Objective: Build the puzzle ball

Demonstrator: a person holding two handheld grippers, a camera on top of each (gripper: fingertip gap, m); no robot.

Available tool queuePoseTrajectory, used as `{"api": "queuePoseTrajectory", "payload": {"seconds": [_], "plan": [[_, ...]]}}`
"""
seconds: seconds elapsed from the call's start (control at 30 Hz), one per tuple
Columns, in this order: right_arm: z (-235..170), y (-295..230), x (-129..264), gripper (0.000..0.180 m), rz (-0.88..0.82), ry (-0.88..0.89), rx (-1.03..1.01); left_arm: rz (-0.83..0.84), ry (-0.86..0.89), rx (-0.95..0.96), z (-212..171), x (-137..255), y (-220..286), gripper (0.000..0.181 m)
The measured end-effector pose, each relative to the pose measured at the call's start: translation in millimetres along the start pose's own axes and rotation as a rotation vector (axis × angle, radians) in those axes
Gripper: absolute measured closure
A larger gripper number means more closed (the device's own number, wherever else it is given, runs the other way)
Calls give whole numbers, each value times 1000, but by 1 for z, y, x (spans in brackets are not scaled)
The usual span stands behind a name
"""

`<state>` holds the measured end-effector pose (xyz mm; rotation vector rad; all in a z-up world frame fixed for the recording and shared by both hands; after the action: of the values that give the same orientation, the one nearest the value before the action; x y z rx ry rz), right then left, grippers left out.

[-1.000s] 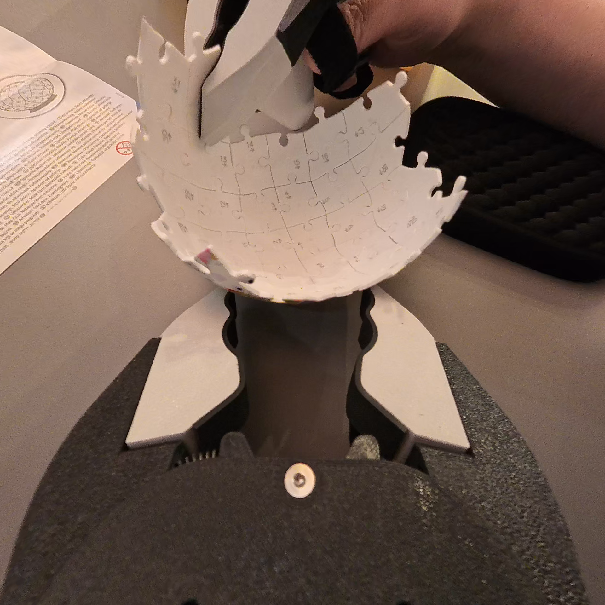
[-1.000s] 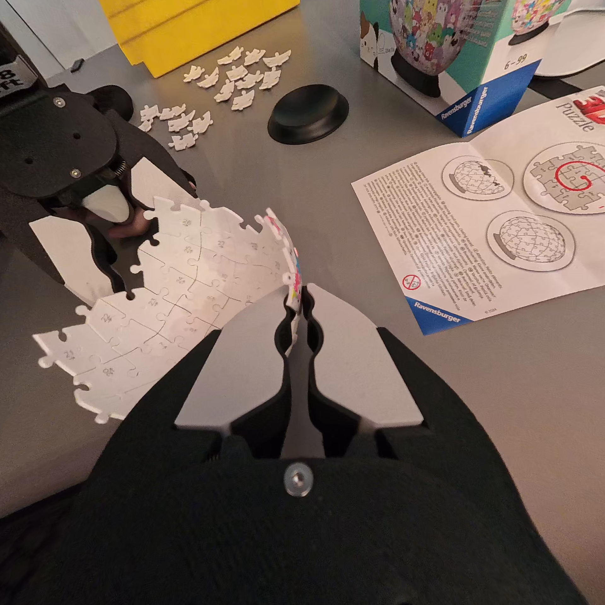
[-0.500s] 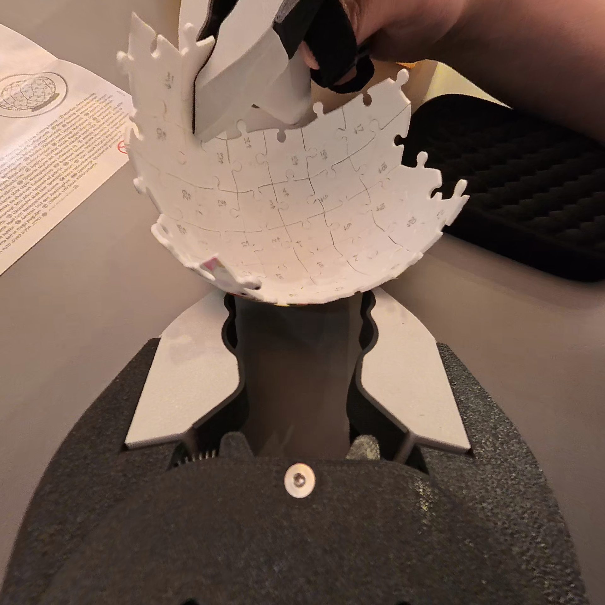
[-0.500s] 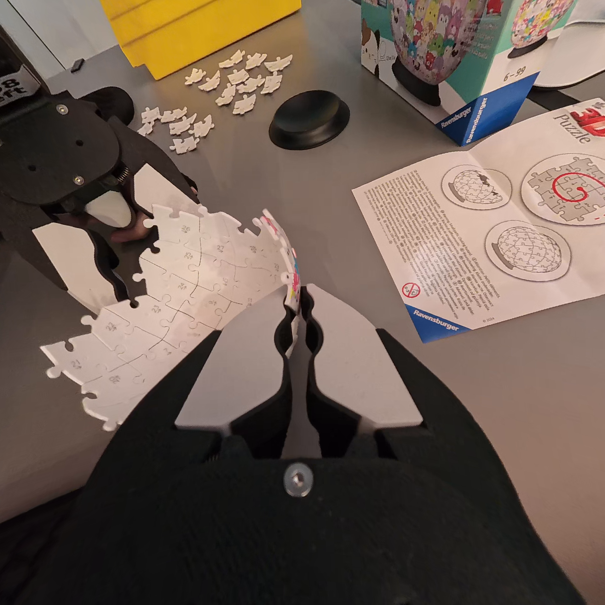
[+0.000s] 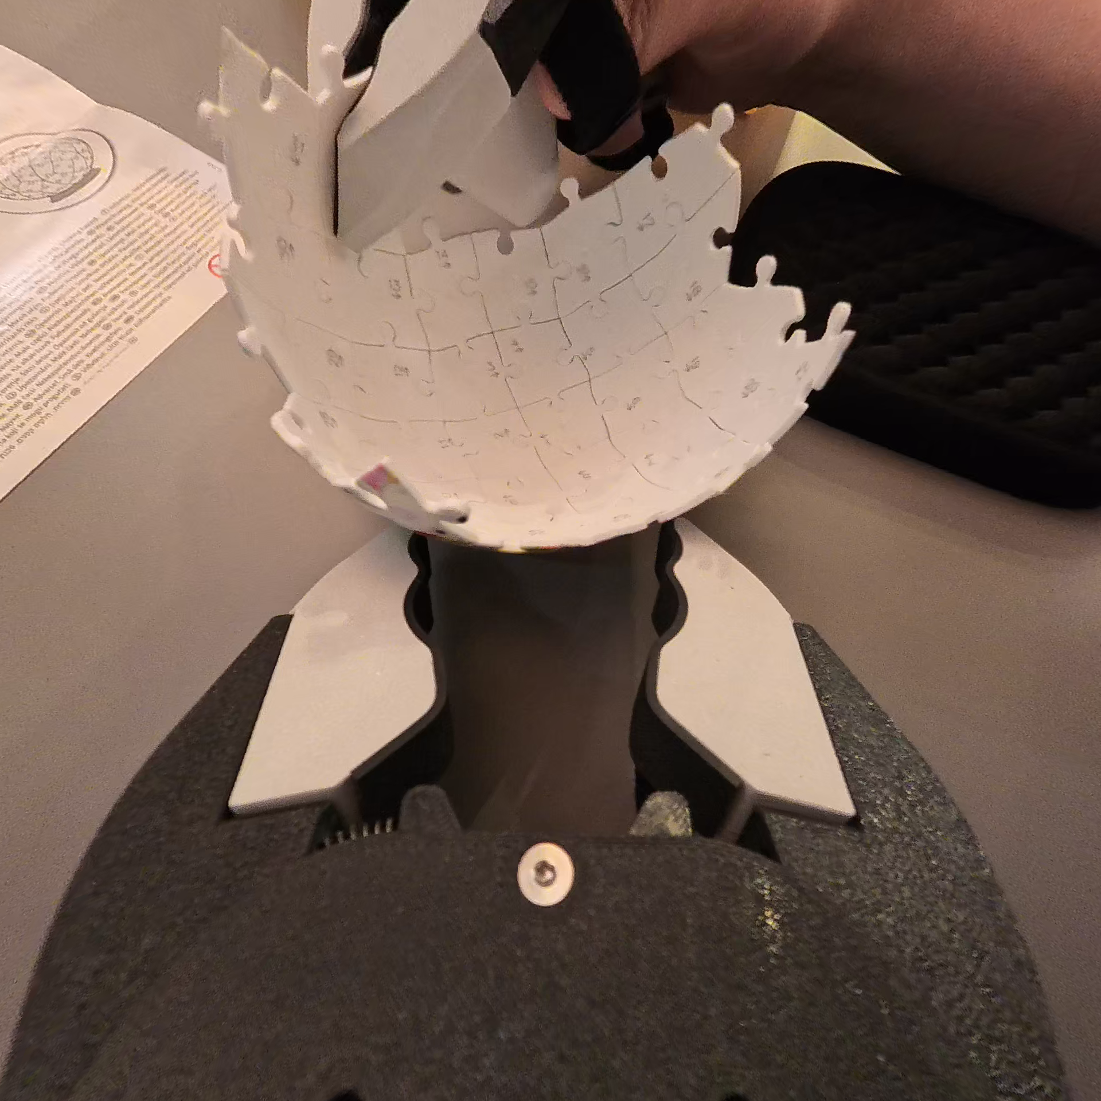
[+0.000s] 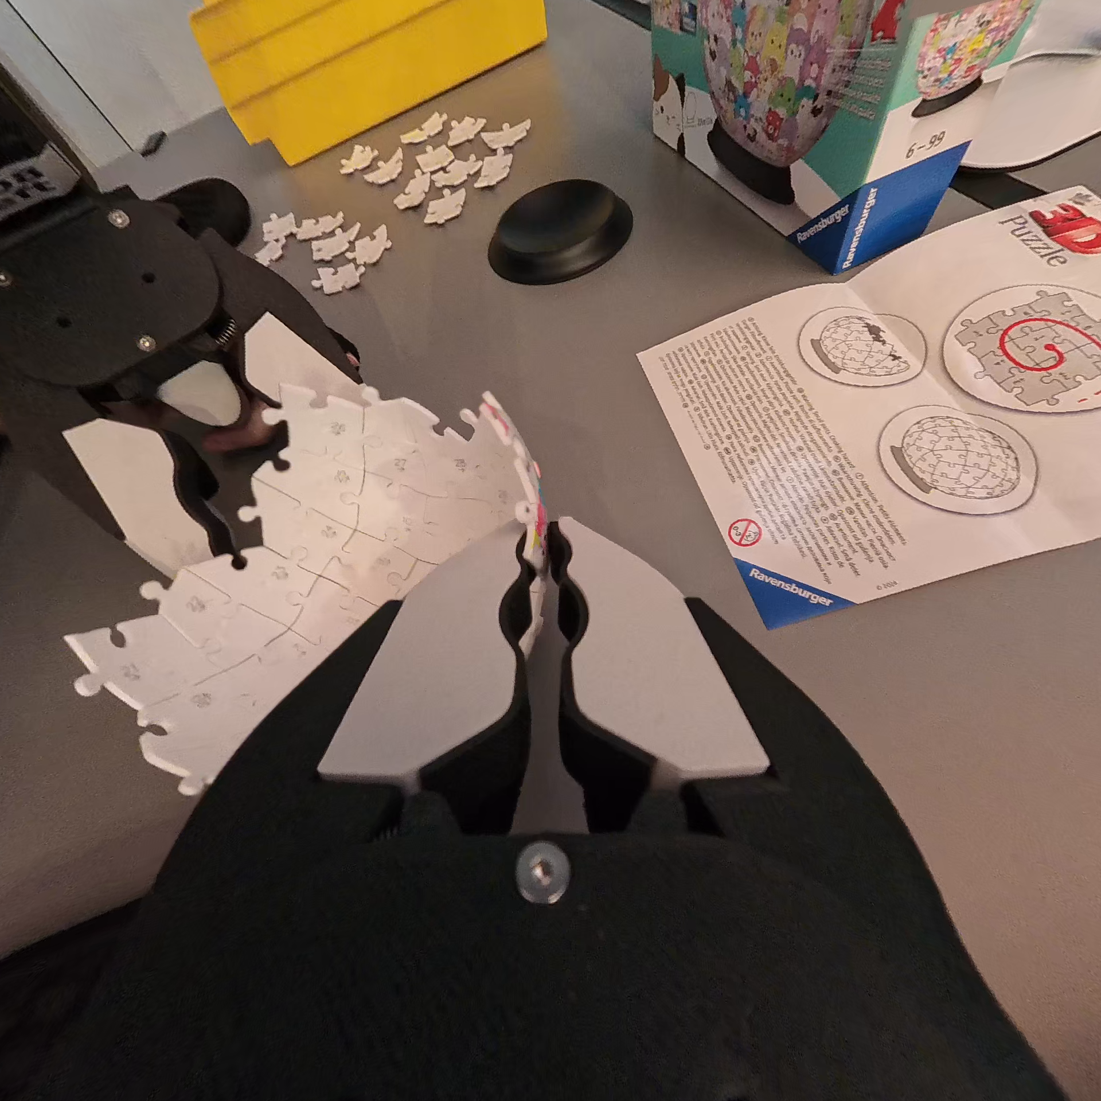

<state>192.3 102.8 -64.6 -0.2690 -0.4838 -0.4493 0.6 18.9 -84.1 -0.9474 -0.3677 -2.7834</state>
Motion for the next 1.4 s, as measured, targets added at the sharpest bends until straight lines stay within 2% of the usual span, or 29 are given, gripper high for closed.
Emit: {"api": "queuePoseTrajectory", "payload": {"seconds": [0.37, 0.47, 0.63, 0.73, 0.93, 1.13, 1.23, 1.4], "plan": [[5, -6, 4, 175, -21, -14, 72, 2, -6, -2, 0, 0, 0, 109], [8, -7, 6, 157, -27, -12, 83, 2, -9, -6, 0, -1, 0, 109], [22, -12, 7, 155, -49, -35, 186, 0, -8, -11, 0, -1, 1, 108], [31, -12, 8, 157, -69, -84, 244, 0, -6, -14, 1, -1, 0, 108], [38, -4, 4, 165, -44, -174, 189, 1, -11, -15, 1, -2, 0, 109], [43, 0, -7, 165, -28, -296, 198, -1, -13, -12, 2, -3, -1, 109], [44, 0, -9, 174, -8, -317, 209, -2, -14, -12, 2, -3, -1, 109], [44, 0, -7, 175, -17, -318, 209, 0, -13, -5, 2, -3, -2, 107]]}}
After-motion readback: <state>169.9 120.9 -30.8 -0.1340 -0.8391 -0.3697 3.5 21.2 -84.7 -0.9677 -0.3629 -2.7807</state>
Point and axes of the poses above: each gripper's, where its closed fingertips meet, x back along the fingers, z out of its top, y = z × x across the jaws, the point moved 10 cm from there along x, back along the fingers, and after that the axes turned 8 degrees about -z, right-handed, at the moved point
